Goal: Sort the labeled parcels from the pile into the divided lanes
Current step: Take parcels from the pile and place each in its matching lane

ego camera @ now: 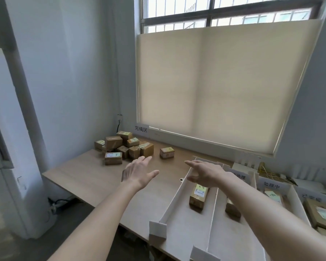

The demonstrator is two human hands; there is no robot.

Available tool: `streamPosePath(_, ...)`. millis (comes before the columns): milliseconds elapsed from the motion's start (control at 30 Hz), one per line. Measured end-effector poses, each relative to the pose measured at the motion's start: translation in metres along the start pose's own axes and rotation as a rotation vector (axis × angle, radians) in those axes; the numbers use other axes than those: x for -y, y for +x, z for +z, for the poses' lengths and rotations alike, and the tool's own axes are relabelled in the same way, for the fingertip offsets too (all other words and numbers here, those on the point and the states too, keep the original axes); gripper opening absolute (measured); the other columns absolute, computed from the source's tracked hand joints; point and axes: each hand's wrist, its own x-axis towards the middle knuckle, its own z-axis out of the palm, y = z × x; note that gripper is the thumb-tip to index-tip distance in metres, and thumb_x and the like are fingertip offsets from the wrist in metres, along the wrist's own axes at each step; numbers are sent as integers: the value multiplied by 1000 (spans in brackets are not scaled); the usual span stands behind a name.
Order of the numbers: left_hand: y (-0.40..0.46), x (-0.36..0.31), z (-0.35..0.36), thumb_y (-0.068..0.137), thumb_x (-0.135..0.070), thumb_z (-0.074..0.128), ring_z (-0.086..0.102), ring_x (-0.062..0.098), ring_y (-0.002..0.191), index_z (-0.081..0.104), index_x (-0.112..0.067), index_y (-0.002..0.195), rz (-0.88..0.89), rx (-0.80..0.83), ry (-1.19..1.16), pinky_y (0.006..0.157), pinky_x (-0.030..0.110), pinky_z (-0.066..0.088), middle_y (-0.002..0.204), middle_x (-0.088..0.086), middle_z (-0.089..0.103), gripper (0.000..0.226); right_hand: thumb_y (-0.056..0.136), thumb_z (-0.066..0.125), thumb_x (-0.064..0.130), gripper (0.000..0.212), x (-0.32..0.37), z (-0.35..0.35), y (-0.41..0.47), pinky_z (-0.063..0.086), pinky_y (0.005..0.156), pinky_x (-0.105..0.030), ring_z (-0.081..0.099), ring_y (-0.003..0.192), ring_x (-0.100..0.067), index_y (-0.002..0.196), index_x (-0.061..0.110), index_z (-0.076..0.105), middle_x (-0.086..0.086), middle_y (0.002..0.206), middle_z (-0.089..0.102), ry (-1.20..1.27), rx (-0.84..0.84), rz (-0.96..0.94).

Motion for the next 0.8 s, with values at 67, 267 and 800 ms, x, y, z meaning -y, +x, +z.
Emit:
streamPosePath(67,6,16,-3,91,-65,52,41,21,138,33,-31,153,-28,1,18,105,36,41,157,-4,36,73,98,51,59,72,11,-1,18,45,104,-39,36,147,-18,159,43,18,15,165,25,-11,9,-35)
streamPosePath(267,44,94,-15,91,-65,51,41,20,138,34,-31,152,-112,-20,33,105,35,41,157,-6,36,72,97,51,62,71,62,-3,106,45,105,-40,36,147,-20,158,45,19,17,167,17,-38,-16,-109)
streamPosePath(800,186,391,-69,90,-66,53,44,22,136,32,-31,152,-252,-47,44,104,37,42,157,-5,35,75,96,54,59,72,286,-17,370,51,96,-42,43,142,-26,158,39,23,4,161,34,-39,-31,-222)
